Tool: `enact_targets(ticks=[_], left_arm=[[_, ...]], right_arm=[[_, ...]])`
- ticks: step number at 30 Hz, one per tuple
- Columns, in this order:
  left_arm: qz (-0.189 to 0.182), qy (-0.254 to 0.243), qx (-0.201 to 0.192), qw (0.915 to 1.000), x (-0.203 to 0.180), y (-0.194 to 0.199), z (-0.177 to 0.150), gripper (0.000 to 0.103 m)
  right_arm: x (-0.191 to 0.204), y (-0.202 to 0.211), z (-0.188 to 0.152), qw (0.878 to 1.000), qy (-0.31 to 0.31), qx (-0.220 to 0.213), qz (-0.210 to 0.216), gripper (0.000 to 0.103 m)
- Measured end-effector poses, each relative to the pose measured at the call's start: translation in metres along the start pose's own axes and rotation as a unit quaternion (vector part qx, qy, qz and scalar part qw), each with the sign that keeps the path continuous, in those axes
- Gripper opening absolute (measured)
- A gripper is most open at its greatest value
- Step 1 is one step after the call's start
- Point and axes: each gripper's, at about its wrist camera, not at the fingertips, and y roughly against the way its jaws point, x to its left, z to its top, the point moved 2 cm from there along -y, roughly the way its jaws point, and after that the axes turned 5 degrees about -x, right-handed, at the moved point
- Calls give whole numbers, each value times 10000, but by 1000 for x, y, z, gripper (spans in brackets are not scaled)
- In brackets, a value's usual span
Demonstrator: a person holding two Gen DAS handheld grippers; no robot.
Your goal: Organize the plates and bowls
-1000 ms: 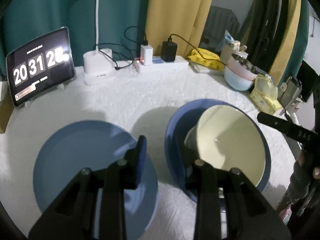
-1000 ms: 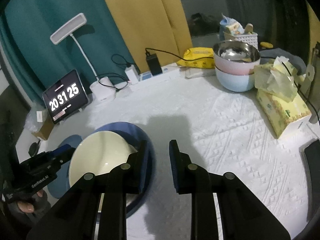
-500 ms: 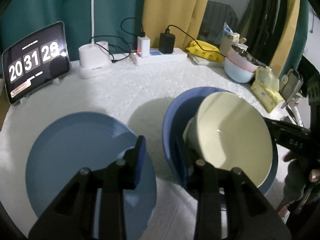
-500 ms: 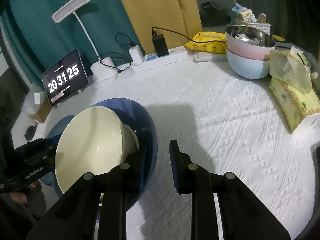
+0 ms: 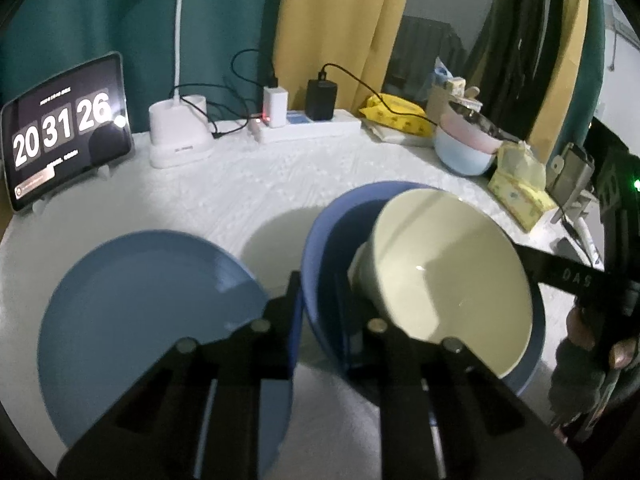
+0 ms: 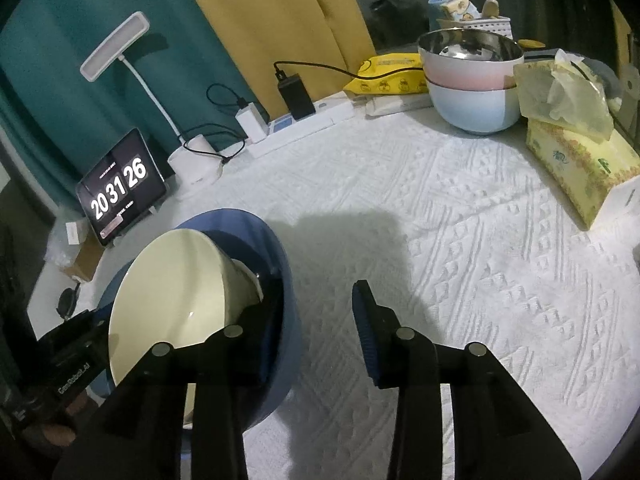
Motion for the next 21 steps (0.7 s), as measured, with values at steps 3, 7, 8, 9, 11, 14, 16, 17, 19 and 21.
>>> enact_targets(ticks=[3, 7, 8, 9, 11, 14, 16, 17, 19, 21], left_arm=[[36, 67, -36, 10000, 1, 1, -1, 12], [127, 81, -38, 9999, -2, 2, 0, 11], [135, 61, -38, 9999, -3, 2, 1, 11], [137, 49, -40, 9999, -3, 2, 1, 11], [132, 75, -29, 9999, -2, 2, 1, 11], [142, 100, -7, 9998, -1, 2, 1, 10], [150, 132, 0, 9998, 1, 3, 1, 10], [156, 152, 6, 9998, 1, 4, 1, 10], [201, 159, -10, 9997, 2, 6, 1, 10], [215, 152, -31, 9996, 2, 8, 2, 10]], right_arm=[[9, 1, -1, 9998, 78, -58, 155, 10], [12, 0, 0, 9999, -42, -29, 156, 9], [11, 0, 0, 9999, -66, -23, 152, 9], [10, 1, 0, 9998, -115, -27, 139, 9], [10, 2, 0, 9999, -104, -47, 98, 9], [12, 2, -1, 9999, -92, -96, 27, 9], [15, 3, -1, 9999, -16, -136, -39, 9], [16, 4, -2, 9999, 28, -146, -65, 9], [20, 6, -2, 9997, 128, -164, -121, 9], [22, 7, -2, 9996, 160, -175, -139, 9]])
